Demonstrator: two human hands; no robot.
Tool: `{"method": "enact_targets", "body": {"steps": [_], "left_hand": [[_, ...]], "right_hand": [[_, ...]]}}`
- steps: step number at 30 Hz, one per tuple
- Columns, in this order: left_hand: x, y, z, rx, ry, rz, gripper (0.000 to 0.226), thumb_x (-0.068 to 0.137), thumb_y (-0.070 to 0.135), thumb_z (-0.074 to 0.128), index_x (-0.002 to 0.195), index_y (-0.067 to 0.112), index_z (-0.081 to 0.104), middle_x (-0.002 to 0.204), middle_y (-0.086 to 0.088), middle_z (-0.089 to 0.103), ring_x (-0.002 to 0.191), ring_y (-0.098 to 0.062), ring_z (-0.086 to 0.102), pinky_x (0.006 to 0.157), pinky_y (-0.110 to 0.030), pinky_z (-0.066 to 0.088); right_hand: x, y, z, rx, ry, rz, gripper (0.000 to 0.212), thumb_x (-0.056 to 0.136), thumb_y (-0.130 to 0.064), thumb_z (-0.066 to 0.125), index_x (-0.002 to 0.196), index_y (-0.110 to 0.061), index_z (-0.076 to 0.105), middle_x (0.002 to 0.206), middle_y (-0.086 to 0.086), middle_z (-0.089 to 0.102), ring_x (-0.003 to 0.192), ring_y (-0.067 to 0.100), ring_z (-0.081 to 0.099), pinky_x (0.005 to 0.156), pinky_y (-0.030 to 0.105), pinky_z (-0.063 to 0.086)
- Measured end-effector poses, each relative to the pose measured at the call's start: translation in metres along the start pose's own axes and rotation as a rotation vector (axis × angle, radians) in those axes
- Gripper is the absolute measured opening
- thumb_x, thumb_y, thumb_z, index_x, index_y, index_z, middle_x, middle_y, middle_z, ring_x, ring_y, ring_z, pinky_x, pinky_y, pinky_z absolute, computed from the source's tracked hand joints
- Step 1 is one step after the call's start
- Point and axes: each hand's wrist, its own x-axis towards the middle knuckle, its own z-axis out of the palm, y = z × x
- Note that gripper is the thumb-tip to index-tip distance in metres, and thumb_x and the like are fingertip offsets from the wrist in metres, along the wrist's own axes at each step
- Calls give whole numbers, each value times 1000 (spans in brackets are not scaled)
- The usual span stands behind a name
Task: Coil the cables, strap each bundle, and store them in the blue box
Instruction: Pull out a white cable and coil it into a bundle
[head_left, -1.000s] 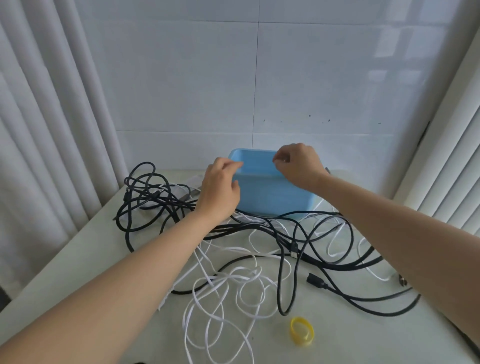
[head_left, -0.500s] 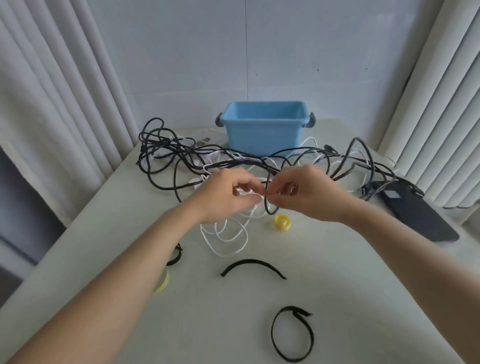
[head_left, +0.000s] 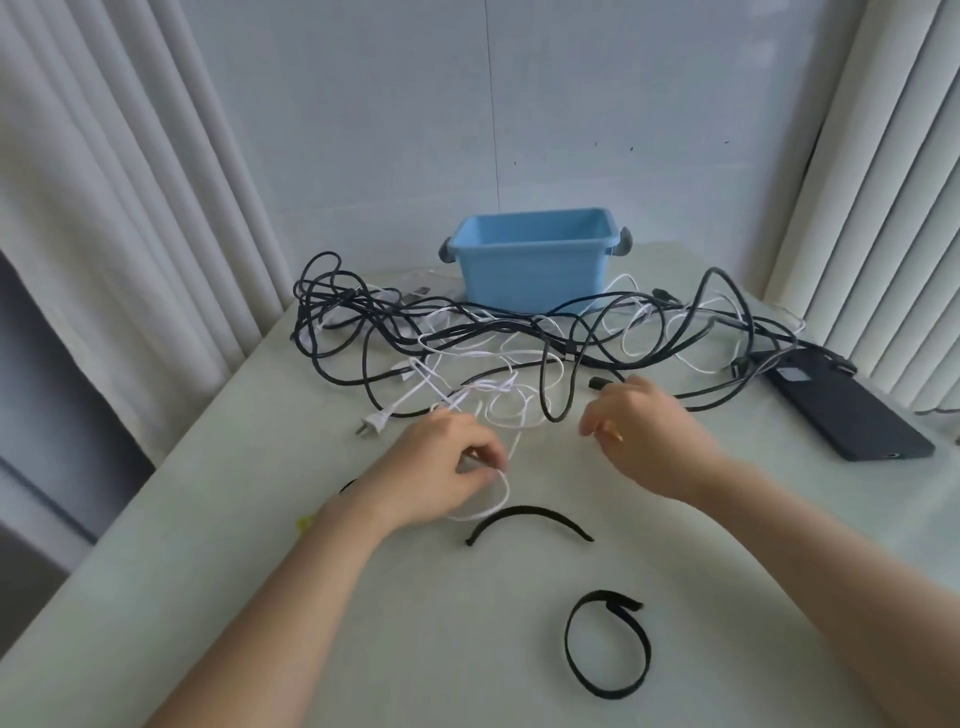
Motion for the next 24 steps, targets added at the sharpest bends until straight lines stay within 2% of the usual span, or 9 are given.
{"method": "enact_targets", "body": {"steps": [2, 5, 8, 10, 12, 14, 16, 20, 24], "left_hand": [[0, 11, 5, -187, 48, 7, 12, 88, 12, 72, 90, 24, 75, 84, 16, 66, 85, -3, 60, 78, -16, 48], [1, 28, 8, -550, 158, -35, 13, 92, 8, 69, 94, 21, 70, 88, 12, 69, 79, 0, 65, 74, -14, 49], [5, 24, -1, -724, 286, -82, 24, 93, -8, 60, 96, 15, 66, 97, 2, 70, 91, -15, 74, 86, -31, 59], [4, 8, -9, -629, 460, -179, 28, 89, -12, 56, 90, 14, 65, 93, 1, 71, 87, -14, 75, 82, -39, 61], [3, -17, -19, -319, 605, -285, 26, 86, -6, 60, 87, 20, 65, 93, 5, 71, 83, -12, 72, 74, -36, 59], [-3, -42, -24, -43, 546, -392, 22, 88, 7, 66, 102, 23, 68, 105, 5, 68, 91, -14, 66, 74, -27, 50], [-6, -61, -24, 44, 402, -527, 27, 90, 22, 69, 116, 22, 68, 114, 2, 64, 102, -19, 62, 81, -29, 46], [-4, -69, -24, 28, 351, -610, 15, 87, 23, 68, 100, 23, 76, 96, 0, 71, 93, -27, 64, 75, -30, 47], [0, -70, -30, 18, 360, -626, 17, 91, 21, 58, 90, 16, 75, 86, -3, 70, 84, -27, 61, 68, -30, 39]], "right_hand": [[0, -1, -4, -107, 116, 112, 18, 87, -11, 61, 93, -23, 74, 82, -9, 67, 91, 21, 52, 81, 35, 36], [-2, -21, -8, 184, 215, 23, 35, 77, -6, 69, 107, -25, 70, 92, -14, 64, 81, 10, 57, 79, 31, 43], [6, -42, -6, 429, -142, -106, 69, 78, 1, 68, 139, -28, 53, 122, -13, 55, 89, 6, 60, 77, 15, 46], [17, -45, 3, 263, -318, -141, 64, 84, -5, 68, 141, -29, 51, 129, -9, 51, 102, 9, 51, 91, 18, 41], [29, -42, 8, 150, -319, -136, 51, 86, -4, 63, 132, -27, 60, 126, -5, 55, 108, 12, 48, 99, 27, 40], [40, -41, 9, 105, -297, -99, 49, 85, 6, 53, 123, -22, 65, 119, 0, 59, 109, 16, 53, 96, 31, 45], [49, -38, 10, 38, -240, -59, 54, 82, 12, 44, 121, -19, 67, 113, 2, 63, 105, 18, 59, 92, 33, 49], [62, -25, 15, -80, -134, 136, 41, 82, -2, 50, 118, -17, 62, 111, 4, 67, 100, 31, 61, 81, 40, 52], [78, -18, 8, -156, -132, 277, 16, 81, -13, 53, 98, -10, 54, 102, 12, 62, 93, 36, 57, 67, 36, 41]]}}
